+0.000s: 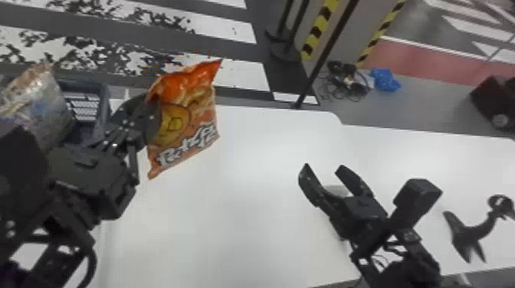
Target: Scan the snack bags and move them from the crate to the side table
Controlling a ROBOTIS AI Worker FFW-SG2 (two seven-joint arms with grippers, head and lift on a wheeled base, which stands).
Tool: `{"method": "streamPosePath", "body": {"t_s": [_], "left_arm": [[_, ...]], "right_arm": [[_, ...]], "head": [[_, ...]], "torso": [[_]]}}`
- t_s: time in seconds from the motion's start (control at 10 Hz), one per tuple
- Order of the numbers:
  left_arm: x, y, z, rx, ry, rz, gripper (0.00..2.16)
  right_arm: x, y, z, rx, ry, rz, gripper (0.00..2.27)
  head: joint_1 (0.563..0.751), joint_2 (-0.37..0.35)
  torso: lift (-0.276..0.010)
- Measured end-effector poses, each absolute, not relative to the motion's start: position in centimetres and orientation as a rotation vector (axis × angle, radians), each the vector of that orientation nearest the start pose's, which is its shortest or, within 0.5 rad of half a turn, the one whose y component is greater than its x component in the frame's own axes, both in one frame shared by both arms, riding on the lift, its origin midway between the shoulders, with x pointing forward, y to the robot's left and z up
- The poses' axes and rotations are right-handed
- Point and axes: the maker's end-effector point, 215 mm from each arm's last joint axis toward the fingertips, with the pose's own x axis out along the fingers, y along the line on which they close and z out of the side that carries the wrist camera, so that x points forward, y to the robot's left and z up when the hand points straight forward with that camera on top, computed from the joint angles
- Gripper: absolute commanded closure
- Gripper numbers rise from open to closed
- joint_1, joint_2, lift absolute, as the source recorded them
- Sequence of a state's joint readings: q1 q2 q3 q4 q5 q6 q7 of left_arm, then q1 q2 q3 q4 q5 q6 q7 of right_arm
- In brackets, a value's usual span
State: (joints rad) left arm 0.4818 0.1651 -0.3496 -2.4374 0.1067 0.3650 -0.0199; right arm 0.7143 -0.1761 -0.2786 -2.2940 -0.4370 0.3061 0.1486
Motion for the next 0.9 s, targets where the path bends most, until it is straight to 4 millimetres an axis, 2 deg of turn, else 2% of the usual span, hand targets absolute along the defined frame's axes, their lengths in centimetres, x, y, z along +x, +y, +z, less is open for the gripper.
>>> {"method": "streamPosePath", "body": {"t_s": [0.3, 0.6, 0.7, 0.9], "left_arm": [[41.5, 1.8, -27.5, -0.3, 0.112, -0.516, 1.89], [43.0, 0.2, -33.9, -0.563, 0.266, -0.583, 1.89], [43.2, -0.5, -36.1, -0.623, 0.329, -0.59, 1.89], [42.9, -2.7, -39.2, -0.673, 0.414, -0.61, 1.89]], "right_arm": [[38.4, -31.6, -34.6, 0.147, 0.24, 0.071, 0.14], [38.2, -32.6, -34.4, 0.142, 0.239, 0.058, 0.14], [38.3, -32.7, -34.3, 0.144, 0.237, 0.056, 0.14], [38.5, -32.7, -34.2, 0.148, 0.232, 0.058, 0.14]], "head": [[0.695, -0.35], [0.695, -0.35], [0.695, -0.35], [0.695, -0.35]], "torso": [[-0.087], [-0.087], [-0.087], [-0.087]]}}
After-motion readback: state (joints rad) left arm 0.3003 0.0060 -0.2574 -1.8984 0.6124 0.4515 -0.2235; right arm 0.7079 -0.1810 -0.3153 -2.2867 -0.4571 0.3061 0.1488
